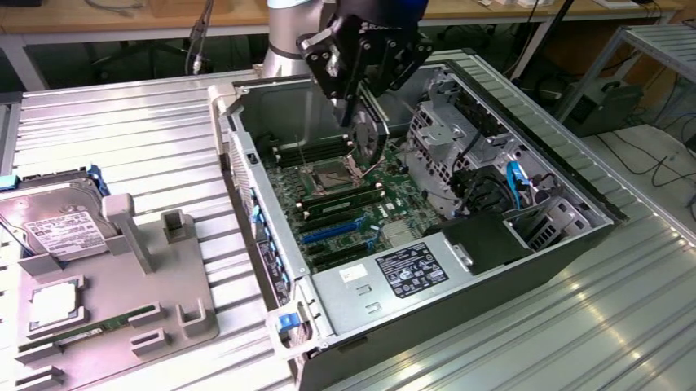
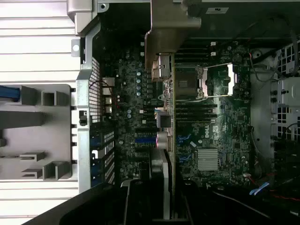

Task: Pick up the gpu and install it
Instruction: 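Pick up the gpu and move the gpu toward the slot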

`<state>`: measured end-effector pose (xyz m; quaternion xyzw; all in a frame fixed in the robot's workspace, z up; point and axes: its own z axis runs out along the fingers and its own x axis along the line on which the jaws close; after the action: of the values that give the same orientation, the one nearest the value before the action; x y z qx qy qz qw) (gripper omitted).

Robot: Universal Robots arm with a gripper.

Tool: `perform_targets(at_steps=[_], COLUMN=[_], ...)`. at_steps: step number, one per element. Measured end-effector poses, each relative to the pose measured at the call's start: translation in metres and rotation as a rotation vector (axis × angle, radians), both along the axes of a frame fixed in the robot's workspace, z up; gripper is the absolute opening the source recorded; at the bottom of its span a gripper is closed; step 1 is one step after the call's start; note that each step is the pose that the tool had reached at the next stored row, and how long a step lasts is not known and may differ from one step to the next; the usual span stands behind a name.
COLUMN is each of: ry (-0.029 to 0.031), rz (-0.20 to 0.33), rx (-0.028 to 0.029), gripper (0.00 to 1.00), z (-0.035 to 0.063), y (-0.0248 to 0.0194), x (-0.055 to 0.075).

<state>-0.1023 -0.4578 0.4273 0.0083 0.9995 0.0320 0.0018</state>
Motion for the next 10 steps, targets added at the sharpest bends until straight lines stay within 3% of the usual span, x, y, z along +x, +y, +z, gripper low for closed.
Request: perform_targets(at_steps=[2, 3, 10], ry=[-0.0006, -0.0007, -0.0009], rz=[0.002, 0.029, 0.033], rx=[0.0000, 0.0000, 0.0000], gripper=[0.28, 0.28, 0.28], z=[-0.0003, -0.0003, -0.0006], y=[0.0001, 0.0002, 0.0004], x=[0.012, 0.018, 0.036])
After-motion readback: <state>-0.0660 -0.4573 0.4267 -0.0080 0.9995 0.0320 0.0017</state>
